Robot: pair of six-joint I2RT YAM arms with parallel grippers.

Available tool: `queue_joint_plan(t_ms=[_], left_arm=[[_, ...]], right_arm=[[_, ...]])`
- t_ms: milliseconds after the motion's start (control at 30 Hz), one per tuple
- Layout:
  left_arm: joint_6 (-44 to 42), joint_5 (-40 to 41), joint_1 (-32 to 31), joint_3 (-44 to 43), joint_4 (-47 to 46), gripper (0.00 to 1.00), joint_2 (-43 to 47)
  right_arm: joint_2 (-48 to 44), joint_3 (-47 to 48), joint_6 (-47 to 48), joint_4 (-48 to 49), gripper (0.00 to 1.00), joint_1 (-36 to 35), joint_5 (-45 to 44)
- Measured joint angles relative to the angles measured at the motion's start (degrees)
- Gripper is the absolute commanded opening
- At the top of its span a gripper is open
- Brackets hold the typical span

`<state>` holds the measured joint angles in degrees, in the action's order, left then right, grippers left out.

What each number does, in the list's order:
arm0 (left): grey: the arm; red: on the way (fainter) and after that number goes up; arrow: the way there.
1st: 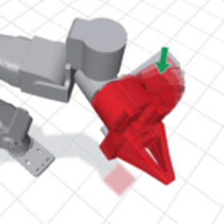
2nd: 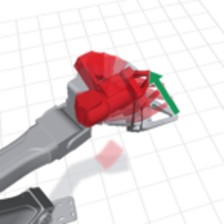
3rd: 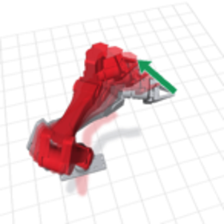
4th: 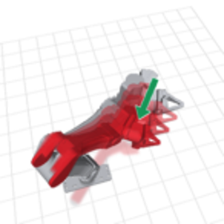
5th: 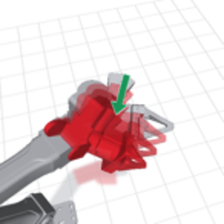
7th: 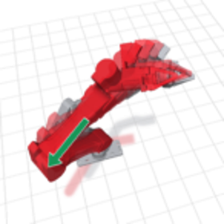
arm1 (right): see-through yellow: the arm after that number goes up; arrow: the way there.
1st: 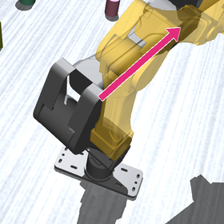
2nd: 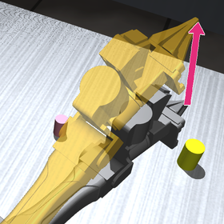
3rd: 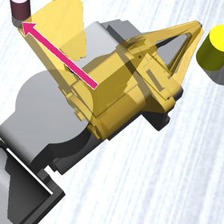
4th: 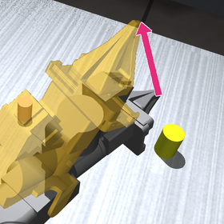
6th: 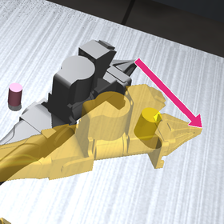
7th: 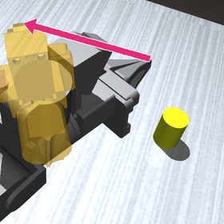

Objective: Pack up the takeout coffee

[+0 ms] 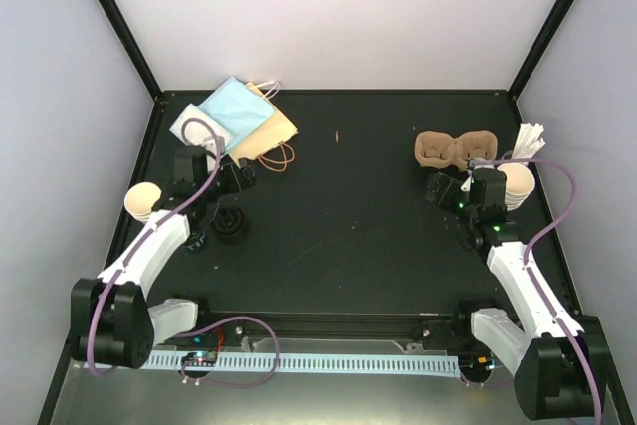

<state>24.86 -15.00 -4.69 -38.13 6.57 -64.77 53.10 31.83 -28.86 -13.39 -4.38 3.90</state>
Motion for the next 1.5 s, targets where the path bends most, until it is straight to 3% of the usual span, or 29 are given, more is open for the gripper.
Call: queue_joint_plan(t_ms=[467, 800, 1300, 1500], left_arm=[[-16.2, 17.88, -11.47, -27.58, 12.33, 0.99, -25.49], [-25.77, 18.75, -11.58, -43.21, 22.99, 0.99, -41.22], [-32.57, 18.14, -11.58, -55.84, 32.24, 0.99, -51.74], [-34.56, 17.92, -11.58, -58.64, 35.28, 0.91, -54.01]], right_arm=[[2.25, 1.05, 0.24, -0.44, 1.0, 0.0, 6.32], [0.87, 1.27, 0.52, -2.49, 1.0, 0.0, 6.91], [0.26, 2.51, 1.53, -3.98, 1.0, 0.0, 7.41], [0.28, 2.8, 1.55, -4.15, 1.0, 0.0, 7.65]])
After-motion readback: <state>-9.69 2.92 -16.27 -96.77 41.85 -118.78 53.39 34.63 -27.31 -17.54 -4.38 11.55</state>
